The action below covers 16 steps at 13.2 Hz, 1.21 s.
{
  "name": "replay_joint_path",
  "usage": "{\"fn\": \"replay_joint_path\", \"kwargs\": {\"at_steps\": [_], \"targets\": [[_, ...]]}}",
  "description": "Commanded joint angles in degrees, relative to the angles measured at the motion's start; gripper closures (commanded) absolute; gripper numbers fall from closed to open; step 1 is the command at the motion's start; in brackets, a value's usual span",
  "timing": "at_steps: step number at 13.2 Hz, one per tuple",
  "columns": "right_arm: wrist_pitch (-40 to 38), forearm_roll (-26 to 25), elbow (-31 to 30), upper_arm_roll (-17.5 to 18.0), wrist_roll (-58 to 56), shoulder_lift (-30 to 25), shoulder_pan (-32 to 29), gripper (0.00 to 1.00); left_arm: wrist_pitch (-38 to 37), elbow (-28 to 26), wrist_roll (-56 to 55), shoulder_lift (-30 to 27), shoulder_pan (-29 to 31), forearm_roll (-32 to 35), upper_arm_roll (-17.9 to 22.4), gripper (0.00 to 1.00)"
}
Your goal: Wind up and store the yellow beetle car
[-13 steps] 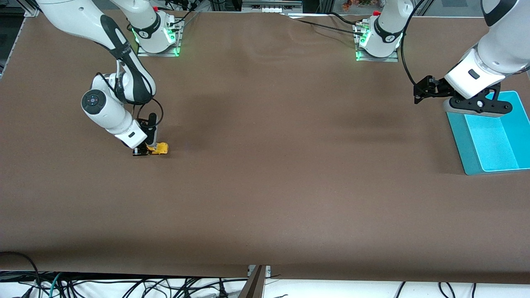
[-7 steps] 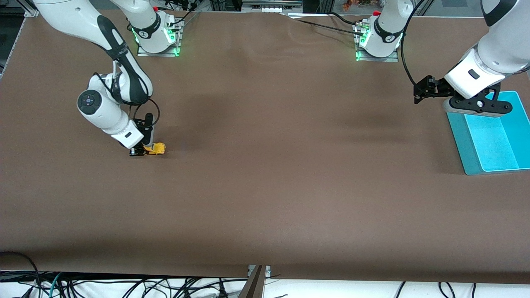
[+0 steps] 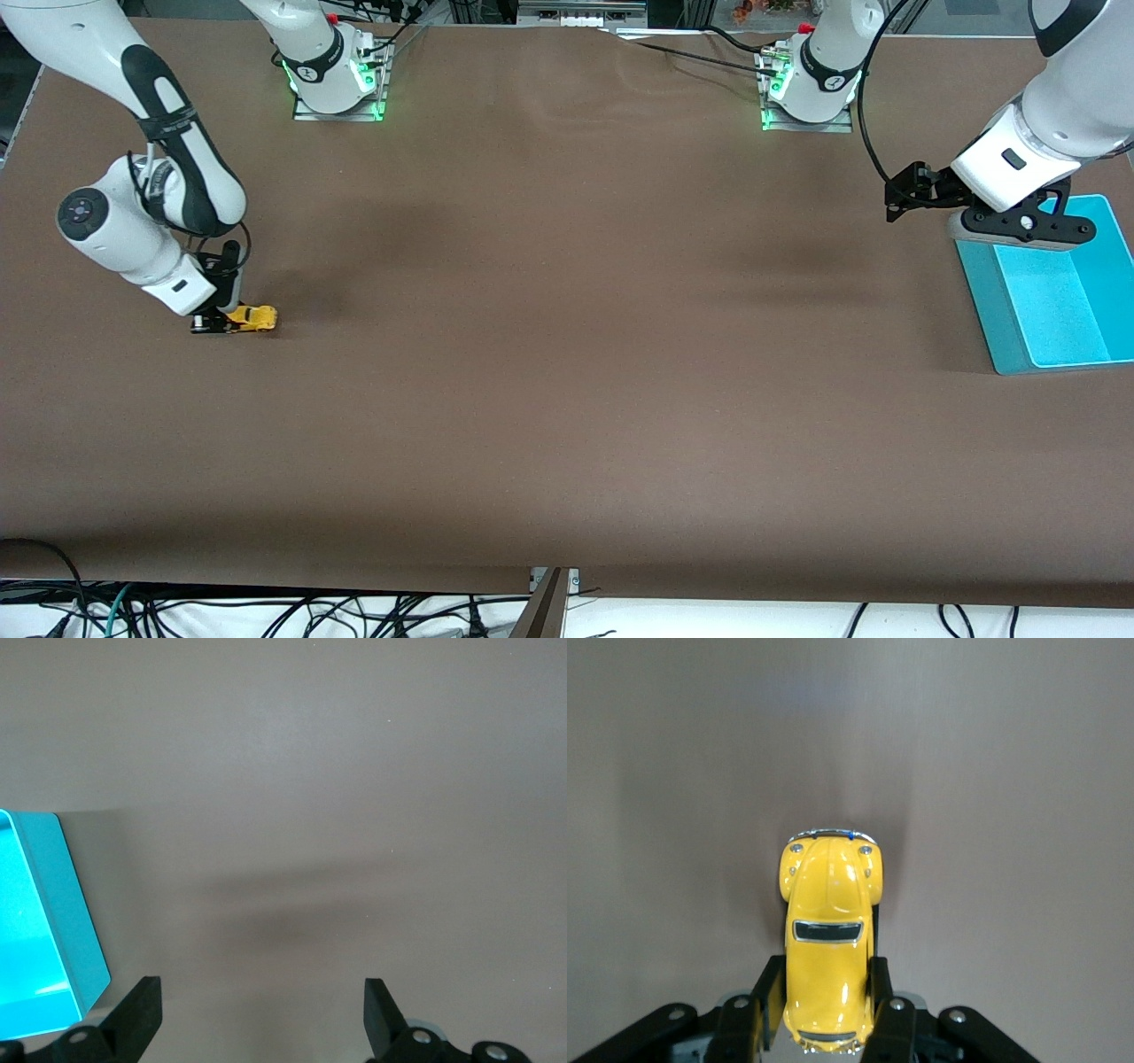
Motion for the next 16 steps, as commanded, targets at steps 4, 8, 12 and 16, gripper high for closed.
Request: {"fn": "replay_joint_path", "kwargs": {"at_steps": [4,8,12,16], "targets": [[0.8,0.4,0.9,0.8,-1.6,4.1,-1.5,0.00,-1.7,1.6,-0.7,0.8,-0.1,-0.2,-0.1,0.00],[0.0,0.8,1.7,1.6,-1.4,2.6,-1.3,0.00,-1.9,1.6,-0.6,0.8,-0.1,-0.2,-0.1,0.00],[-1.5,0.9,2.4,1.7,-1.3,1.8,-1.3,0.00,-2.1,1.6,-0.7,0.8,-0.1,-0.5,-0.1,0.00],[-9.9,2.4,8.1,2.6,2.4,1.6,-1.2,0.00,-2.2,1.6,-0.7,0.8,-0.1,-0.5,-0.1,0.00]]}}
